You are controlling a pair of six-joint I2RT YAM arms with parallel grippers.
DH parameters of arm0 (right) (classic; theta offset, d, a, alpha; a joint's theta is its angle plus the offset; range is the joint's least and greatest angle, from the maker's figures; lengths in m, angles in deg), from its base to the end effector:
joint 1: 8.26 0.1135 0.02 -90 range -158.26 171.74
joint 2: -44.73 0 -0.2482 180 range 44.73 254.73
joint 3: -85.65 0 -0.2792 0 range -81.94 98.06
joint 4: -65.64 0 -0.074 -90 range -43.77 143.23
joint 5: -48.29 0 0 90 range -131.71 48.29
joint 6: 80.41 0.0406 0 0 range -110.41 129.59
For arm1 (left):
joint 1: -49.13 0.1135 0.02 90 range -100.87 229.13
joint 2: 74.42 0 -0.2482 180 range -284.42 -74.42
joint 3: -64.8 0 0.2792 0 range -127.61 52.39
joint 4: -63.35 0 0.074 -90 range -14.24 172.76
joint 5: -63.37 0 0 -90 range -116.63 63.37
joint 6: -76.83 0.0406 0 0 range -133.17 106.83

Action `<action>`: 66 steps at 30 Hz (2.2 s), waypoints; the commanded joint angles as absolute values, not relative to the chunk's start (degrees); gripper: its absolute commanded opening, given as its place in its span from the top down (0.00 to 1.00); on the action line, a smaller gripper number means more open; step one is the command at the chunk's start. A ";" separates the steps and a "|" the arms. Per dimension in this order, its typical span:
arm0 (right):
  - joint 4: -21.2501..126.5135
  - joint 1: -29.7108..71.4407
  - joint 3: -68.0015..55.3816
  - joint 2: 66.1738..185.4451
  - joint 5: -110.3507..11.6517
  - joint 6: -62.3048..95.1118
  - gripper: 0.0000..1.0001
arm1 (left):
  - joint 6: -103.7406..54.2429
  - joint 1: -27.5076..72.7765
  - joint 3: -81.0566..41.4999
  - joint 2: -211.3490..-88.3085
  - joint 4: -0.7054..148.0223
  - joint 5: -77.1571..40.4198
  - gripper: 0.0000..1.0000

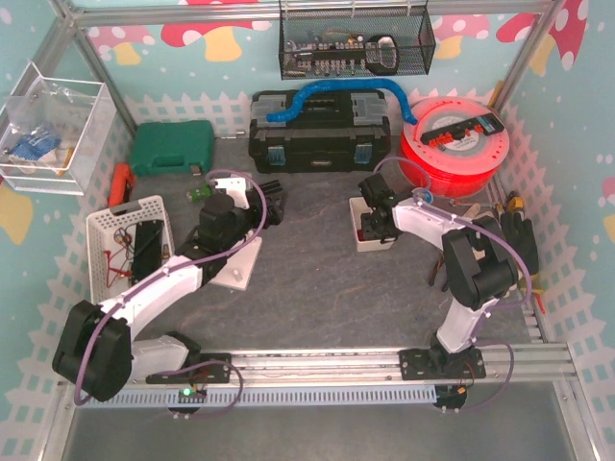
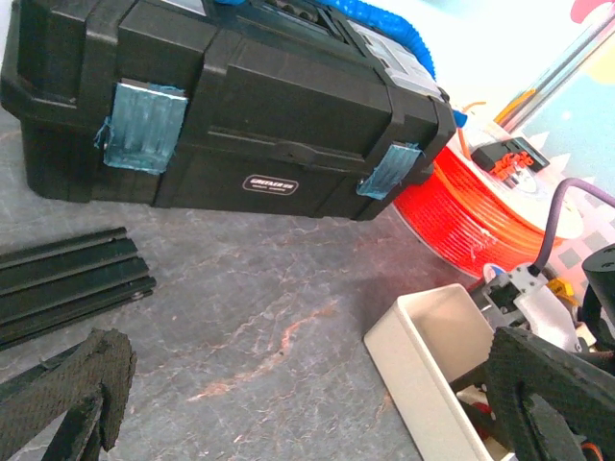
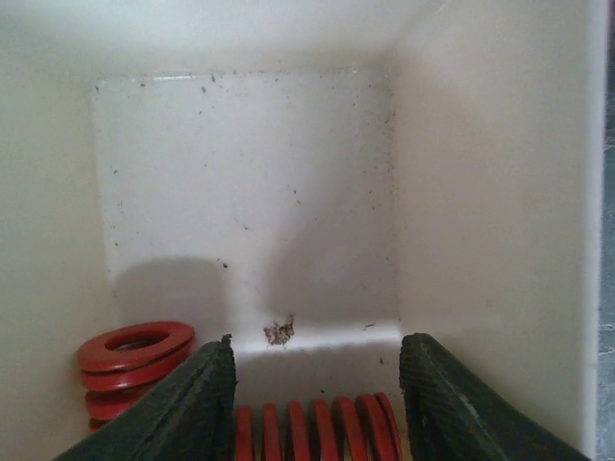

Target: Install the large spring

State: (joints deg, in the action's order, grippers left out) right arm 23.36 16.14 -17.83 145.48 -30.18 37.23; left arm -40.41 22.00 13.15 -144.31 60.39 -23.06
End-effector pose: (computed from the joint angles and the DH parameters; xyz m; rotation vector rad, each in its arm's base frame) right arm 0.3369 0.1439 0.1384 0.1323 2.6842 0.0013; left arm 0.2750 -0.1438 0.2290 0.0433 1.8981 -0.7146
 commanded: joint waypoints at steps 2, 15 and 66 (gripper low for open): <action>24.05 15.64 -15.56 144.16 -31.30 37.70 0.47 | -39.54 21.69 13.89 -143.42 59.00 -23.91 0.01; 22.79 15.35 -11.56 144.33 -41.35 26.41 0.46 | -39.81 21.01 13.50 -142.46 59.71 -23.88 0.01; 17.98 13.38 -9.61 146.00 -42.68 28.78 0.55 | -39.81 20.57 10.55 -141.87 63.37 -26.12 0.01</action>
